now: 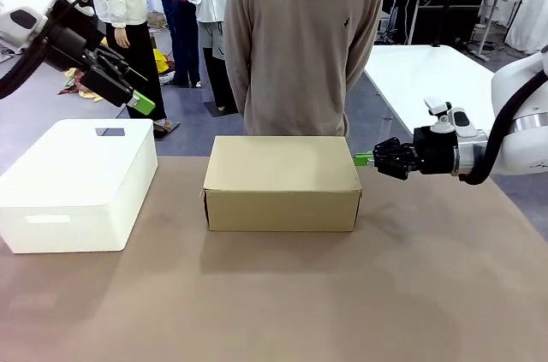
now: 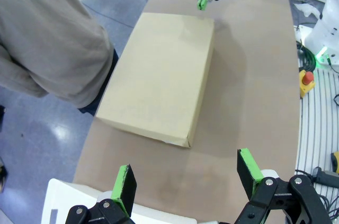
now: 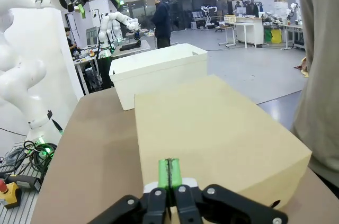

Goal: Pack the shoes into the box.
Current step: Press down on the lid of the Shoes Box.

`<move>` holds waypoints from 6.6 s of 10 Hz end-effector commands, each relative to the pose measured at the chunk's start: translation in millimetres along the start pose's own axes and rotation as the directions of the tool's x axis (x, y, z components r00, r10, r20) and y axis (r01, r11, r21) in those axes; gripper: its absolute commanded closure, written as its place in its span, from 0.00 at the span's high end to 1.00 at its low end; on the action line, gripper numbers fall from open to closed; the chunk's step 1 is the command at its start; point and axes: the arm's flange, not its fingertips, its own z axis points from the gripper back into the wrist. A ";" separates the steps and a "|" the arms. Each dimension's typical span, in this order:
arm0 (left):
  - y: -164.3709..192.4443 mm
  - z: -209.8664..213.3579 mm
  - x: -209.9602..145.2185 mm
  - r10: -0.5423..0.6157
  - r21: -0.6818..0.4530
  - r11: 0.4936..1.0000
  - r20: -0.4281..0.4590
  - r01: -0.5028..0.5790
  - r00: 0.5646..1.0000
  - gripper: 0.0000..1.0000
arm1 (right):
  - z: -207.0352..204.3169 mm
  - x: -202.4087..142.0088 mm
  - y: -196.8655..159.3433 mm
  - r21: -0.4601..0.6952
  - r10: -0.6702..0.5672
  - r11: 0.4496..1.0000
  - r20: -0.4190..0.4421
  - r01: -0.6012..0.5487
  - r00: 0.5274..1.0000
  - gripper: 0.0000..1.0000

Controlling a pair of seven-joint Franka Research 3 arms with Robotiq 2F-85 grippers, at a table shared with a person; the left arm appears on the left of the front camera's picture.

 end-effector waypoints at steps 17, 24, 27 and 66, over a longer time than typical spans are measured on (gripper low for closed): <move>-0.5 -28.7 43.2 0.128 0.024 0.992 -0.083 -0.127 0.988 0.21 | 5.1 142.3 76.0 -0.228 -0.241 0.960 -0.392 0.161 0.888 1.00; 20.4 -100.5 82.8 0.252 0.071 0.968 -0.191 -0.243 0.949 0.00 | 2.7 157.6 118.9 -0.357 -0.160 0.934 -0.470 -0.021 0.868 1.00; 17.9 -89.8 82.3 0.210 0.027 0.978 -0.176 -0.208 0.962 0.00 | 8.4 159.5 110.2 -0.324 -0.143 0.946 -0.443 -0.009 0.885 1.00; 111.8 -364.7 135.5 0.643 0.335 0.764 -0.330 -0.552 0.691 0.00 | -0.8 224.1 150.9 -0.566 -0.289 0.824 -0.473 -0.036 0.833 1.00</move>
